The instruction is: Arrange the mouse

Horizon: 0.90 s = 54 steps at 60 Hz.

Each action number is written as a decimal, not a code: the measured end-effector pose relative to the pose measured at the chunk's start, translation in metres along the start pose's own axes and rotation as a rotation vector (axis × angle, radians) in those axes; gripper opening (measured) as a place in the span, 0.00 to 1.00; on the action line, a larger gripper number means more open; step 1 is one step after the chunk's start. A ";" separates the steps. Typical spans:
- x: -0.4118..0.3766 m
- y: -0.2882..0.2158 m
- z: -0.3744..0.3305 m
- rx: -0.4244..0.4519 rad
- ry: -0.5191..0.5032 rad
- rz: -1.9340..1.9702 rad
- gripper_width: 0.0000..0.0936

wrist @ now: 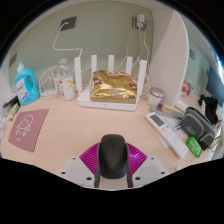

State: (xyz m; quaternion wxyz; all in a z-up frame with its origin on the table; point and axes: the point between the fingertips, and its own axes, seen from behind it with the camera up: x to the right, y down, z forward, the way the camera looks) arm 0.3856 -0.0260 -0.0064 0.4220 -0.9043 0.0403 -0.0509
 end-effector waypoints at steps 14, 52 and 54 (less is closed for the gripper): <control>-0.005 -0.124 -0.090 0.194 0.122 -0.012 0.39; -0.381 -0.055 0.014 0.001 -0.224 -0.103 0.39; -0.383 -0.048 0.020 -0.008 -0.221 -0.104 0.40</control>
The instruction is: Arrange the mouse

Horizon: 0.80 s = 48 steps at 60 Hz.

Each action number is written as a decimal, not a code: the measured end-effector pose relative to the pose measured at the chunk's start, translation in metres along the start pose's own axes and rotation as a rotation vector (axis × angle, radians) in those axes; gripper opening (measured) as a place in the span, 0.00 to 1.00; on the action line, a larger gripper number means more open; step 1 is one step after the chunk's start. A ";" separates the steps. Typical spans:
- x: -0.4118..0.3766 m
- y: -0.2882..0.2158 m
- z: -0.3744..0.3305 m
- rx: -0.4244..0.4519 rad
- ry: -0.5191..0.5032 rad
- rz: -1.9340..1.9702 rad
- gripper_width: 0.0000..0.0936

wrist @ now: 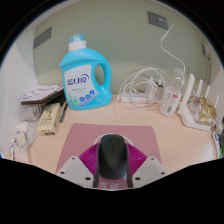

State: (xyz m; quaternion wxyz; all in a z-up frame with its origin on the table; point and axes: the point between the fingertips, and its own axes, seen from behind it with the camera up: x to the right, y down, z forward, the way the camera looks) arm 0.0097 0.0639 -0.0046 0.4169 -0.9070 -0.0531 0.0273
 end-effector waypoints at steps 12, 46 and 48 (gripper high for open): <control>0.001 0.000 -0.006 -0.009 0.024 -0.016 0.79; -0.044 -0.002 -0.229 0.121 0.176 0.026 0.90; -0.047 0.002 -0.242 0.125 0.182 0.026 0.90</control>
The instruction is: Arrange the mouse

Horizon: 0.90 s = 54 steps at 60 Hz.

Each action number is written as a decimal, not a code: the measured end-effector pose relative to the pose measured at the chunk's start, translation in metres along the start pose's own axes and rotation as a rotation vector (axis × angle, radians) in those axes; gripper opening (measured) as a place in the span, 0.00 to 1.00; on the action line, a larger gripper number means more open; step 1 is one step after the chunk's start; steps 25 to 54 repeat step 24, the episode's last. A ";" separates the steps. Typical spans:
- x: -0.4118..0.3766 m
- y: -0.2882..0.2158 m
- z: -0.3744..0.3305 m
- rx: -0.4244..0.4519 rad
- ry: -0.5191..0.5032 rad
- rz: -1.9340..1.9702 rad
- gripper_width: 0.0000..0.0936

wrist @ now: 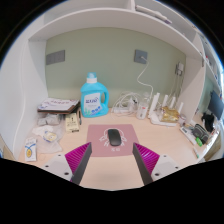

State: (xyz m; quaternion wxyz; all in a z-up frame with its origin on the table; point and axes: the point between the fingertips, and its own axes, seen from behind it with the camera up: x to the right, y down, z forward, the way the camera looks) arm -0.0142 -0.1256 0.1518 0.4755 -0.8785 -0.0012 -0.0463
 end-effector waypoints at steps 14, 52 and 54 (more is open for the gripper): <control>-0.007 0.019 -0.061 0.015 0.010 -0.001 0.90; -0.007 0.024 -0.074 0.009 0.016 -0.020 0.90; -0.007 0.024 -0.074 0.009 0.016 -0.020 0.90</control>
